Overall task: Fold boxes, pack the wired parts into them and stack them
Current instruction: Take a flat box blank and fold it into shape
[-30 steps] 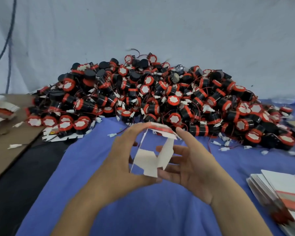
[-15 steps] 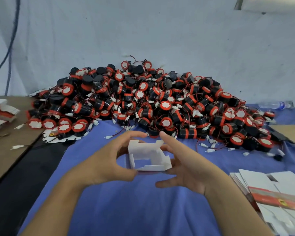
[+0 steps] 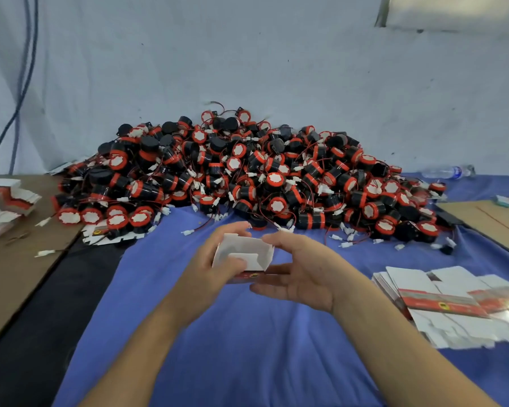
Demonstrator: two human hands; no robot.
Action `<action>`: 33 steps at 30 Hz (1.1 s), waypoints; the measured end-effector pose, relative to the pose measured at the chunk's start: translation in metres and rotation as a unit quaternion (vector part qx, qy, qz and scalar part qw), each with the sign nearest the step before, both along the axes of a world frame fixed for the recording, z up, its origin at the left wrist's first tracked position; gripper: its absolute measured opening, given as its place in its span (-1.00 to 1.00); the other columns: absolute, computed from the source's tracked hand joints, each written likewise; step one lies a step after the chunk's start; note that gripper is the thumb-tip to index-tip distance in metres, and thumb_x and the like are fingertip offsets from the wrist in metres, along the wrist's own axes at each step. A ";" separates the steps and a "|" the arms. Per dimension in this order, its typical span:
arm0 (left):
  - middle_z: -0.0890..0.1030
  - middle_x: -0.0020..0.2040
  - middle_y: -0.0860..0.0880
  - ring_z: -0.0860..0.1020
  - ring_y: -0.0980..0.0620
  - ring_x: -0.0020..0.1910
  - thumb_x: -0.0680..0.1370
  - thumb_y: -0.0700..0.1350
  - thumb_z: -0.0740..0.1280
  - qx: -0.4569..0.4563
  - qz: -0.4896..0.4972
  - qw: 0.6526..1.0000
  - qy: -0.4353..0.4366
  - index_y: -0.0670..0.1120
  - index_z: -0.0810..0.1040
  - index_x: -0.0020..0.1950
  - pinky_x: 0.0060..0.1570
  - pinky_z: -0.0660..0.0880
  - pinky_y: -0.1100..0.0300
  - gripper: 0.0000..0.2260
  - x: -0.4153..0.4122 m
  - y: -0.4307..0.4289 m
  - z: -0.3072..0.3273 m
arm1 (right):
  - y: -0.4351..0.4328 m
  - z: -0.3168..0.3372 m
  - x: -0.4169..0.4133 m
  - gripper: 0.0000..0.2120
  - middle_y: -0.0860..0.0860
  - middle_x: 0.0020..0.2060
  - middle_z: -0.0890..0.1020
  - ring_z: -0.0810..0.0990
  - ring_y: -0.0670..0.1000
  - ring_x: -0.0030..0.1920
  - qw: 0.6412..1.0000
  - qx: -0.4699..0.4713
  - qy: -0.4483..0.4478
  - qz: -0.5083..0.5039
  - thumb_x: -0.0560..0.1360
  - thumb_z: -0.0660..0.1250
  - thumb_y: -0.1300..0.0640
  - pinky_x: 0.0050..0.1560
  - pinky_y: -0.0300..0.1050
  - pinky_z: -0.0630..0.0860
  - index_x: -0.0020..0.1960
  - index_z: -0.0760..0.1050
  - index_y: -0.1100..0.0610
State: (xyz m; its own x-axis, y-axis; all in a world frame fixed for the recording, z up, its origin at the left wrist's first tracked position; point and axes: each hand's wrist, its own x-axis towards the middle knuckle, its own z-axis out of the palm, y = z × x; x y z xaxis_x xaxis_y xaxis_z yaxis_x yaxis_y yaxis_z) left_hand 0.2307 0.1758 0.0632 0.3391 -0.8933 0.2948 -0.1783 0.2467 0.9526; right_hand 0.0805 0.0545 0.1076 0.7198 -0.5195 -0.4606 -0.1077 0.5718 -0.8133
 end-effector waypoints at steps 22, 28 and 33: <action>0.58 0.29 0.21 0.50 0.22 0.32 0.60 0.04 0.06 -0.034 0.125 0.992 -0.009 0.12 0.49 0.37 0.21 0.43 0.18 -0.61 -0.026 -0.005 -0.022 | 0.009 0.000 0.006 -0.72 0.15 0.13 0.46 0.57 0.20 0.08 0.972 -0.196 0.122 0.053 0.51 0.35 0.39 -0.15 0.06 0.71 0.13 0.50 0.10; 0.53 0.40 0.18 0.42 0.21 0.43 0.63 0.08 0.26 -0.040 0.058 0.995 0.069 0.16 0.48 0.42 0.31 0.41 0.21 -0.66 -0.014 -0.006 -0.020 | -0.003 0.002 -0.004 -0.75 0.19 0.15 0.49 0.59 0.20 0.06 0.974 -0.191 0.104 0.058 0.51 0.39 0.37 -0.17 0.02 0.70 0.11 0.56 0.11; 0.66 -0.06 0.26 0.58 0.31 -0.10 0.61 0.04 0.34 0.029 0.070 0.996 -0.049 0.11 0.61 0.22 -0.15 0.47 0.45 -0.81 -0.014 -0.009 -0.019 | -0.004 0.001 -0.009 -0.74 0.23 0.16 0.56 0.64 0.24 0.09 0.970 -0.212 0.091 0.074 0.50 0.40 0.34 -0.16 -0.01 0.69 0.14 0.55 0.11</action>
State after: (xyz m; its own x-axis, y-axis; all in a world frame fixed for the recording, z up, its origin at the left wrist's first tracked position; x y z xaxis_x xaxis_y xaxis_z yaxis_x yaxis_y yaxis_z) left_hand 0.2169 0.1668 0.0443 0.4337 -0.8561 0.2812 -0.3000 0.1571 0.9409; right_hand 0.0717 0.0505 0.1086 0.7278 -0.5875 -0.3539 -0.3263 0.1572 -0.9321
